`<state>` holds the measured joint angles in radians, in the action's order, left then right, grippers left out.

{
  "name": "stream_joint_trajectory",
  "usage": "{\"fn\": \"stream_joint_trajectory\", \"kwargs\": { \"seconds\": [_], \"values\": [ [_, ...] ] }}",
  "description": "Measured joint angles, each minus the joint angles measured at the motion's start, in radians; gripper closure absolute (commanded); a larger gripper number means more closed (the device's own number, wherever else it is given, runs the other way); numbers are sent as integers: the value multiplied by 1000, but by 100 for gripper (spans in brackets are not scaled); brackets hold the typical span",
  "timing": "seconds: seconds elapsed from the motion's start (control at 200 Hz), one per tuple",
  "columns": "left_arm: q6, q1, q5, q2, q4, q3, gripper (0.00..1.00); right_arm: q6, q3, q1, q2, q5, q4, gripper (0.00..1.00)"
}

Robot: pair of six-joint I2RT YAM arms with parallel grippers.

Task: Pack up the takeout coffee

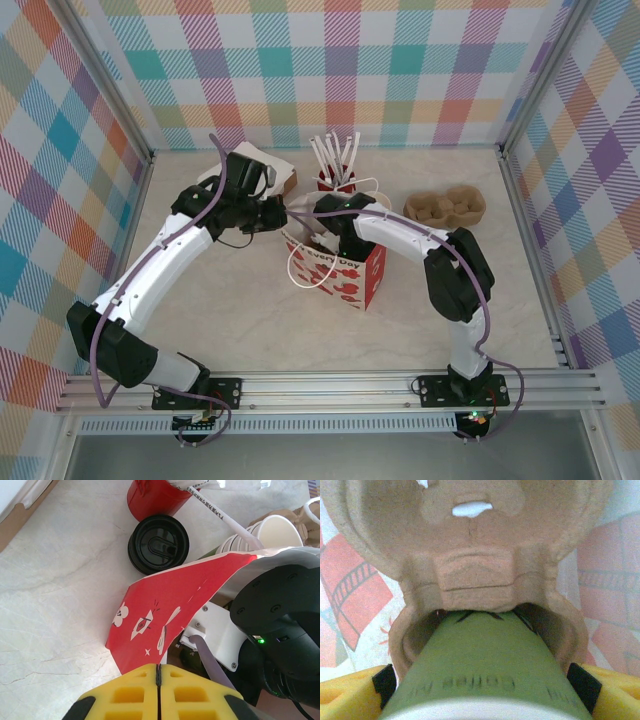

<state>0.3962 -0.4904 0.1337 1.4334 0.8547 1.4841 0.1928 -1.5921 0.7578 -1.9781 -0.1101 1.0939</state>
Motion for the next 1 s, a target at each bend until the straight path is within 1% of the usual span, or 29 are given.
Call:
{"fn": "stream_joint_trajectory", "kwargs": {
  "seconds": [0.04,0.11,1.005],
  "values": [
    [0,0,0,0,0,0,93,-2,3,0,0,3,-9,7],
    [0,0,0,0,0,0,94,-5,7,0,1,8,-16,0],
    [0,-13,4,-3,-16,0,100,-40,-2,0,61,51,-23,0]
  ]
}}
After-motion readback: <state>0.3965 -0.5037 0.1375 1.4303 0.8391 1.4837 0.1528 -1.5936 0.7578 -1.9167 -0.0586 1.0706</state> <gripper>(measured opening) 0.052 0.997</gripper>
